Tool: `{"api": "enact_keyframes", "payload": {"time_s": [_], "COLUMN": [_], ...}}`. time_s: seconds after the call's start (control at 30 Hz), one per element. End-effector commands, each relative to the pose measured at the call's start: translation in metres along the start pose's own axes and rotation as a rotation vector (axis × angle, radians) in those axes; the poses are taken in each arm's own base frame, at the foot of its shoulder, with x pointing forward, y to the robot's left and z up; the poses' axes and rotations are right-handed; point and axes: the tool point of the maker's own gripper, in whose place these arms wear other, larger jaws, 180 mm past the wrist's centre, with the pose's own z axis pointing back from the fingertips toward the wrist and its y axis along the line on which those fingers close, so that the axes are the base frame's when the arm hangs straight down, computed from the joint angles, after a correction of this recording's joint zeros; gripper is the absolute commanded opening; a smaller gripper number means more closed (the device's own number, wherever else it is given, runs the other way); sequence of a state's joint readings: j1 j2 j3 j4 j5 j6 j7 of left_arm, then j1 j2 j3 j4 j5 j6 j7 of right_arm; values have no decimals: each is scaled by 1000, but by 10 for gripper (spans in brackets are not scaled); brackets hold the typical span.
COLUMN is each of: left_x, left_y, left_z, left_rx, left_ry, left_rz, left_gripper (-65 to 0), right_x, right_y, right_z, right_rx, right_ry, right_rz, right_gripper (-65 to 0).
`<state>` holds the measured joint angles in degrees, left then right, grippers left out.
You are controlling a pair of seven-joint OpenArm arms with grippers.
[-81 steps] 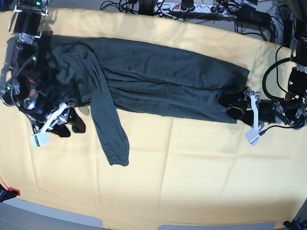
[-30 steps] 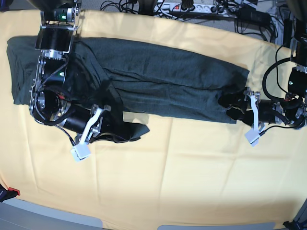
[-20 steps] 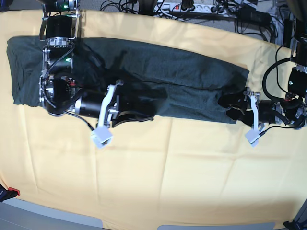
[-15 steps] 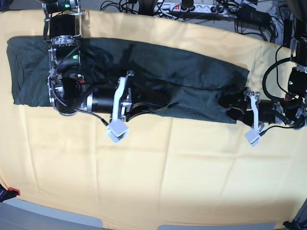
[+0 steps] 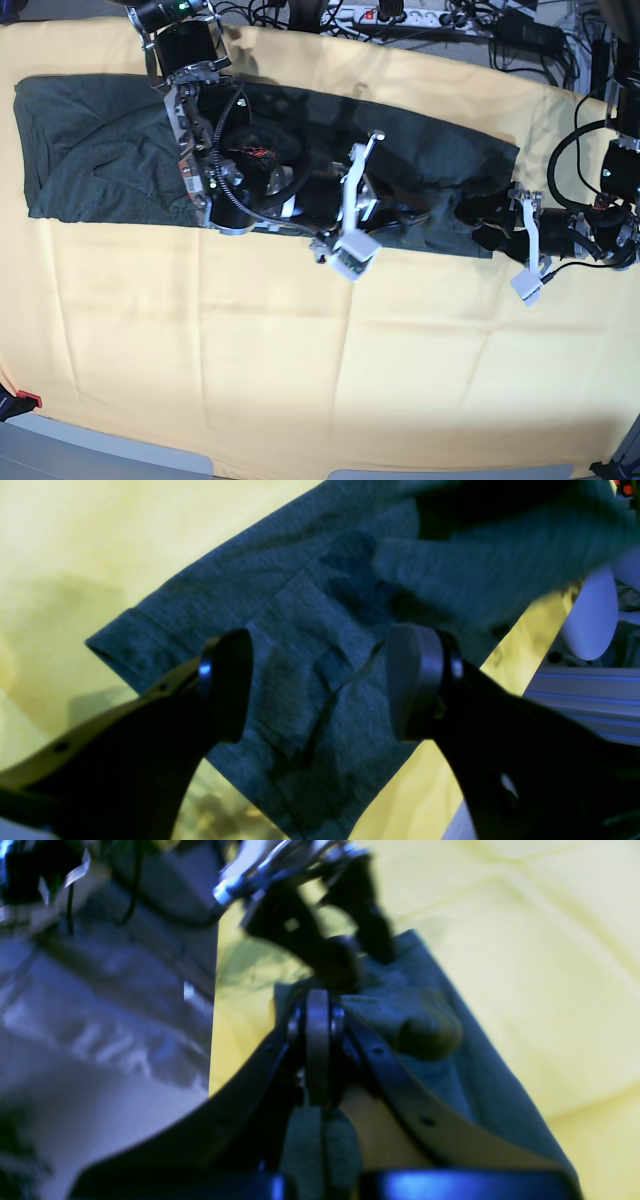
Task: Fold the T-shirt properly
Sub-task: 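Open the right gripper and withdraw it from the sleeve, then move the left gripper to the strip's hem end and grasp it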
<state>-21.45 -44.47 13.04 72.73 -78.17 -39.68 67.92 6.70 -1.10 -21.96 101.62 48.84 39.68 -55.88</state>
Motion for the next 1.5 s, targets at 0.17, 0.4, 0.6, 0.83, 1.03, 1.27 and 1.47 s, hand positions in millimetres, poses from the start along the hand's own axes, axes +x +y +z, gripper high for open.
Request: {"api": "enact_keyframes", "payload": {"time_s": [0.17,0.4,0.6,0.83,1.03,1.27,1.47], "left_x": [19,18,31,56,53,37,19], "left_y": [1,2,11,27,52,61,68], "left_z": [13,13,29,71,102,122,126], "left_rx": [11,17,63,156,299,356,394], "left_ry": [-52,-48,-98,-222,-259,-304,-289], "left_rz": [-29,-31,-39,-47,31,81,135], "left_gripper": [-220,-220,-220,-220,-220,-220,-220], "right_x": [12,24,41,65,53,-7,-61], "right_y": [11,5,-16,-62,-116,-150,-153], "right_z": [-15,-17,-10,42,120,220,308], "right_rx": [10,-30,-106,-297,-544,-785,-991], "right_ry": [-24,-75,-92,-106,-79,62,195], "right_rz": [99,159,149,167,110,28,-89], "right_gripper": [-650,-286,-239,-246,-457,-650,-650]}}
